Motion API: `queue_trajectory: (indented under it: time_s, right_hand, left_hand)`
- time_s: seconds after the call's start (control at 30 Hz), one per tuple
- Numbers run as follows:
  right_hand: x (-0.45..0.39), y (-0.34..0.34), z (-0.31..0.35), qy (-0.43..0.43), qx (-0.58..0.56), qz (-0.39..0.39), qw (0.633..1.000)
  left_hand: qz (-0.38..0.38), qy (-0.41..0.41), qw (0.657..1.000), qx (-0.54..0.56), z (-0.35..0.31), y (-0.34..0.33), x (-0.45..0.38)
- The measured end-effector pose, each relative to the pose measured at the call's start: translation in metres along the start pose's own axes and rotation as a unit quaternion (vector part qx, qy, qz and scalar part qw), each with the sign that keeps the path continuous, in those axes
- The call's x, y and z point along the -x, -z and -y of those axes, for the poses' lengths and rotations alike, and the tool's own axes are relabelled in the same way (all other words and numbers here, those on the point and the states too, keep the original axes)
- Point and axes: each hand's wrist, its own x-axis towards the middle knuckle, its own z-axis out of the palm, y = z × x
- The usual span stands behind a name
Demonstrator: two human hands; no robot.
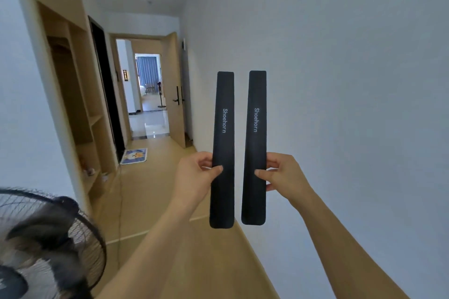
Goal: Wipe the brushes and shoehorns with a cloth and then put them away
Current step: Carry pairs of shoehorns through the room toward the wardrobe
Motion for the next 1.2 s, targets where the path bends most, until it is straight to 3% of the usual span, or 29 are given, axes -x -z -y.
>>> queue_trajectory:
  time_s: [0.43,0.73,0.97,1.2]
  right_hand:
    - [-0.226,-0.021,-0.076,0.029,-0.017,0.097,0.995]
    - [-0.397,-0.082,-0.119,0.023,-0.008,0.098,0.995]
    - [-0.543,-0.129,-0.128,0.016,-0.009,0.078,0.997]
    - [-0.661,-0.191,-0.155,0.019,-0.017,0.095,0.995]
  left_hand:
    - [-0.072,0.036,0.996,-0.027,0.067,-0.061,-0.176]
    - [-0.085,0.035,0.996,-0.002,0.168,-0.075,-0.342]
    - [-0.076,0.021,0.997,-0.018,0.224,-0.062,-0.499]
    - [-0.085,0.015,0.996,-0.024,0.289,-0.045,-0.606]
